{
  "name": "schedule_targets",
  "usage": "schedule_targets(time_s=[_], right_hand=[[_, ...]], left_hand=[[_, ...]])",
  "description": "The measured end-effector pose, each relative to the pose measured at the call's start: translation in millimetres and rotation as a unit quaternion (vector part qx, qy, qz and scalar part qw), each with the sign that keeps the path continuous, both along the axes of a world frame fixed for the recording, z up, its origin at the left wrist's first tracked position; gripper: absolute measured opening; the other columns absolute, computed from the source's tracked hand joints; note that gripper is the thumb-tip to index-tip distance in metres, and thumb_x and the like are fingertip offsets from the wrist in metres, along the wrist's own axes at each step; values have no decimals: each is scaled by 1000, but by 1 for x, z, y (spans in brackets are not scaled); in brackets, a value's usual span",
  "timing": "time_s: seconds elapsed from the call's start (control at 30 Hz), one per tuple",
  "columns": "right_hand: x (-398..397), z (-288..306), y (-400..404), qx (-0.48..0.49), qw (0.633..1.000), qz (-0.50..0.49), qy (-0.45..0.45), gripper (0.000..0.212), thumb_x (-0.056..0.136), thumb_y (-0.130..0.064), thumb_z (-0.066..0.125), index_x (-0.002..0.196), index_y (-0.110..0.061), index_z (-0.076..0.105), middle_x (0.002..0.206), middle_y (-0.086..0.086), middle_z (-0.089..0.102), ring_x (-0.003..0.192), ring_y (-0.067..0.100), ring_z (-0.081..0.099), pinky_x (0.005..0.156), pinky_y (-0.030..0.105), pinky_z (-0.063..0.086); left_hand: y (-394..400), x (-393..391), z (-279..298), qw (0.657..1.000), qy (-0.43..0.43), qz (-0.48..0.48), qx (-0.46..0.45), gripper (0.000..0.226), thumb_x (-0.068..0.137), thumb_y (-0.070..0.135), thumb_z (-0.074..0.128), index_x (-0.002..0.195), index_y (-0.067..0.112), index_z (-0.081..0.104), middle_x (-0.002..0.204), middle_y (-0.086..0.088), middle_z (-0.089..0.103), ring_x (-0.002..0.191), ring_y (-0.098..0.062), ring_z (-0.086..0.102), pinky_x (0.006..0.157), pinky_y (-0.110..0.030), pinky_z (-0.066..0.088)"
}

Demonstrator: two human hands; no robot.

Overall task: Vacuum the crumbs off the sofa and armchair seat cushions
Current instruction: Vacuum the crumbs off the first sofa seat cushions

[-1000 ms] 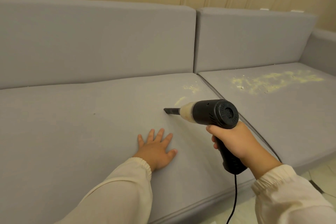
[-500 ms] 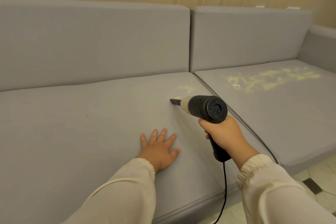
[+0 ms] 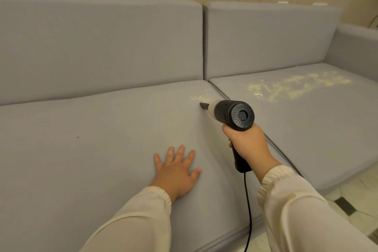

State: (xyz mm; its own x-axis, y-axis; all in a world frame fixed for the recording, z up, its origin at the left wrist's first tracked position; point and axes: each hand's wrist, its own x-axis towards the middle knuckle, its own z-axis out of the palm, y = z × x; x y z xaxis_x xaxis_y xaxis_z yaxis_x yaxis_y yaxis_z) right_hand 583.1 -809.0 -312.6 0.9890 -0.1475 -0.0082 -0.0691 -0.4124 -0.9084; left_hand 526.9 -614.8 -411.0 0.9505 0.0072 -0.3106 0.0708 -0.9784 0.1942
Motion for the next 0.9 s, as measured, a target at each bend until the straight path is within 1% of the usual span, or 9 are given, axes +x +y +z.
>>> schedule_targets(time_s=[0.17,0.27,0.33,0.43,0.6,0.73,0.8,0.9], right_hand=[[15,-4,-2,26,999,-20,4,21,77,-36,76,90,-20,71,67,2,70,77,34,77,77,49,64],[26,-6,-3,45,998,-31,3,24,75,-36,76,92,-20,72,68,2,70,68,29,75,78,52,64],[31,-7,-3,52,998,-30,3,23,76,-35,76,93,-21,72,70,3,70,65,24,72,78,52,64],[40,-7,-2,59,998,-38,5,25,76,-37,76,95,-21,71,72,4,71,67,25,72,78,51,64],[58,-10,6,82,996,-44,3,26,78,-35,77,99,-20,71,74,5,71,66,23,71,77,49,65],[72,-13,13,94,995,-42,-2,24,81,-35,78,97,-18,72,72,5,71,65,23,71,79,49,64],[79,-13,16,120,992,-45,1,22,83,-33,79,94,-15,73,72,6,71,65,22,70,81,50,64],[88,-12,21,156,987,-47,9,16,87,-30,81,89,-18,72,74,7,70,66,23,70,84,49,64]], left_hand=[[1,-1,-1,1000,2,-1,0,68,102,70,16,162,49,-6,172,11,-19,158,-24,-22,119,-68,-16],[1,0,-2,1000,2,-2,3,68,102,69,16,162,48,-8,172,11,-20,158,-23,-22,119,-67,-16],[1,0,-4,1000,0,-2,3,68,102,69,16,162,48,-8,172,11,-20,157,-24,-22,119,-67,-16],[0,1,-2,1000,3,-1,-1,68,102,69,16,162,49,-7,172,11,-20,157,-24,-23,119,-67,-17],[1,12,1,1000,7,-5,-3,65,102,69,16,161,51,-5,172,11,-19,158,-24,-22,118,-68,-16],[2,22,-1,1000,5,-7,-3,65,102,68,17,161,52,-5,172,10,-19,157,-25,-22,118,-69,-15],[2,25,-2,1000,4,-8,-5,65,102,68,16,161,52,-6,172,10,-19,157,-25,-23,118,-69,-15],[4,31,-2,1000,8,-10,-7,64,102,69,15,161,53,-7,171,11,-21,157,-25,-25,117,-69,-17]])
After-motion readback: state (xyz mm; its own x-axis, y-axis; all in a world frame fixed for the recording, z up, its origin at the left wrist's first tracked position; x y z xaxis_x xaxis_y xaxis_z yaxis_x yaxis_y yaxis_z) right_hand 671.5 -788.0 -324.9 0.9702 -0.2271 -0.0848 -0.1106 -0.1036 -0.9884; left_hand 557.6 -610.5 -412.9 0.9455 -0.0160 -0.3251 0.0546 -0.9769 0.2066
